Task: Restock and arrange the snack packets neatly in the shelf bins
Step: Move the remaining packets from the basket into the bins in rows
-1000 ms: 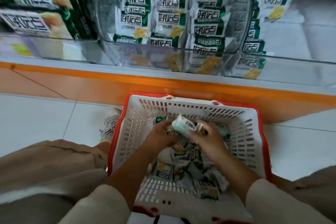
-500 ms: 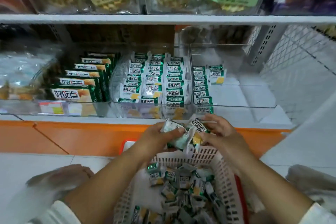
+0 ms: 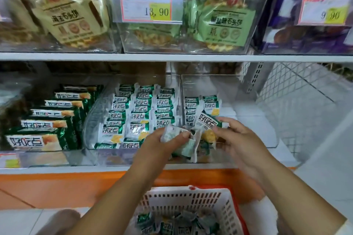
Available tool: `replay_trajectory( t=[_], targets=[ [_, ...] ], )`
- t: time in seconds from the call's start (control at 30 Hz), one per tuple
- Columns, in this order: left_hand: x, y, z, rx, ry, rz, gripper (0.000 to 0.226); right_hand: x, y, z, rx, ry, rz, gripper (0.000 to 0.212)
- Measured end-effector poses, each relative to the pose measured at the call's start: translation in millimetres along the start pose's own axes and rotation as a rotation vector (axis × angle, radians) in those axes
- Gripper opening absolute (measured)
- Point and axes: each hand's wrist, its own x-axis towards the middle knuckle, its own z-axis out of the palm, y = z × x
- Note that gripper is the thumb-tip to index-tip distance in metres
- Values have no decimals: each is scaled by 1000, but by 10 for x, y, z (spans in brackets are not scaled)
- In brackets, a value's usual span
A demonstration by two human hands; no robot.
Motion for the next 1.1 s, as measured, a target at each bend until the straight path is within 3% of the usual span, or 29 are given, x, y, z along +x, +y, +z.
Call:
replay_trajectory(
  t=[0.13, 0.2, 0.3, 0.4, 0.47, 0.57, 0.6, 0.77, 0.97, 1.03, 1.1],
  targets=[
    [190, 204, -5, 40, 128, 107, 50, 710, -103, -297, -329, 265, -148, 32],
    [298, 251, -60, 61, 187, 160, 44, 1091, 11, -452, -459, 333, -143, 33],
    [445, 282, -108, 42, 253, 146, 24, 1537, 296, -600, -555, 319, -54, 36],
    [568, 215, -163, -15, 241, 96, 21, 1850, 429, -625, -668, 214, -28, 34],
    [644, 135, -202, -60, 242, 57, 36, 2000, 438, -627, -740, 187, -19, 29],
    [694, 71, -210, -163, 269, 9, 102, 2118, 476, -656, -779, 164, -22, 30],
    [699, 71, -202, -196, 265, 5, 107, 2141, 494, -671, -804, 151, -37, 37],
    [691, 58, -192, -299, 256, -29, 105, 2119, 565, -581, -696, 207, -43, 45],
    [599, 118, -179, -322, 246, -53, 67, 1819, 363, -538, -577, 152, 102, 73],
    [570, 134, -191, -305, 227, -57, 66, 1593, 243, -448, -647, 223, 8, 65],
    [515, 186, -202, -281, 176, -35, 41, 1301, 102, -286, -647, 242, -154, 49]
  ],
)
